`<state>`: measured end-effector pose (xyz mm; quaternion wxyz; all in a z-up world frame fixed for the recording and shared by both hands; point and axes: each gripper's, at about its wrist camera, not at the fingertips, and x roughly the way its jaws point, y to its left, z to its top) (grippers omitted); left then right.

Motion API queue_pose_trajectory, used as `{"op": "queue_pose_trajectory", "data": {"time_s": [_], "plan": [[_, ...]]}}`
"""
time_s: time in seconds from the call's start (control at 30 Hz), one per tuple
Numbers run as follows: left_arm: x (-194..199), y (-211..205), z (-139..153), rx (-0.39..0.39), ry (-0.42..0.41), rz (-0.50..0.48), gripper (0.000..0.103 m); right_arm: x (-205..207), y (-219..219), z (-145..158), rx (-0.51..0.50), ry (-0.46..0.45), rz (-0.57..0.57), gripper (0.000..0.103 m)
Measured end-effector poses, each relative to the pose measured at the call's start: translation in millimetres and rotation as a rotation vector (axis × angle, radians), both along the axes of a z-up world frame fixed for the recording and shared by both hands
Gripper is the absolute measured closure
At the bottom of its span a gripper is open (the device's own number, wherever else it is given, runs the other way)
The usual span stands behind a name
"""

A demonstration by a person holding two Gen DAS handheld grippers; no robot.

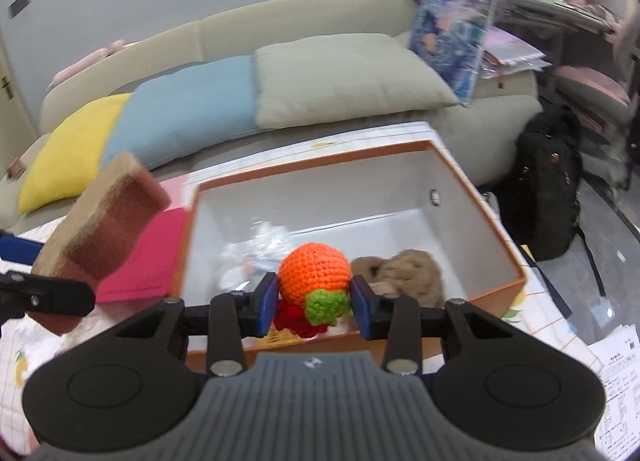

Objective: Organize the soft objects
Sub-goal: 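Carry the crochet fruit and coir sponge into the white box and release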

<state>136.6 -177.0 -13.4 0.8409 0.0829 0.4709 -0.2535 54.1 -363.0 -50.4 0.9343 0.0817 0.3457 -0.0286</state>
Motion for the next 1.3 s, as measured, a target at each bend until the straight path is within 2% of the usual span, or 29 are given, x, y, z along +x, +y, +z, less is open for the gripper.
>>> {"op": "queue_pose_trajectory", "data": {"time_s": [0.1, 0.2, 0.3, 0.4, 0.57, 0.73, 0.87, 1.0, 1.2, 1.3], "plan": [[23.4, -27.0, -7.4, 0.022, 0.019, -0.028, 0.017, 9.3, -14.0, -2.7, 0.004, -0.009, -0.009, 0.064], [41.5, -49.1, -22.5, 0.102, 0.008, -0.049, 0.017, 22.9, -24.5, -6.3, -0.002, -0.011, -0.021, 0.064], [56.9, -70.7, -36.0, 0.147, 0.011, -0.078, 0.017, 39.3, -35.8, -11.6, -0.011, 0.005, -0.070, 0.064], [63.9, -89.0, -43.2, 0.180, -0.015, -0.117, 0.017, 57.3, -47.9, -18.6, -0.001, 0.010, -0.120, 0.064], [70.7, -114.7, -52.7, 0.292, -0.067, -0.169, 0.017, 80.4, -63.9, -34.4, 0.011, 0.044, -0.175, 0.064], [85.6, -125.0, -74.3, 0.348, -0.033, -0.176, 0.017, 85.2, -65.6, -45.5, -0.038, 0.062, -0.201, 0.064], [94.3, -125.5, -92.0, 0.362, -0.004, -0.148, 0.017, 89.8, -71.2, -52.2, -0.025, 0.086, -0.219, 0.064], [102.5, -122.8, -102.7, 0.342, 0.036, -0.097, 0.017, 97.3, -69.3, -60.6, -0.031, 0.131, -0.212, 0.064], [106.9, -116.1, -105.4, 0.325, 0.045, -0.078, 0.012, 102.7, -64.0, -65.0, -0.063, 0.152, -0.190, 0.058], [107.7, -110.6, -100.5, 0.280, 0.053, -0.074, 0.011, 102.3, -64.5, -64.2, -0.062, 0.141, -0.189, 0.056]]}}
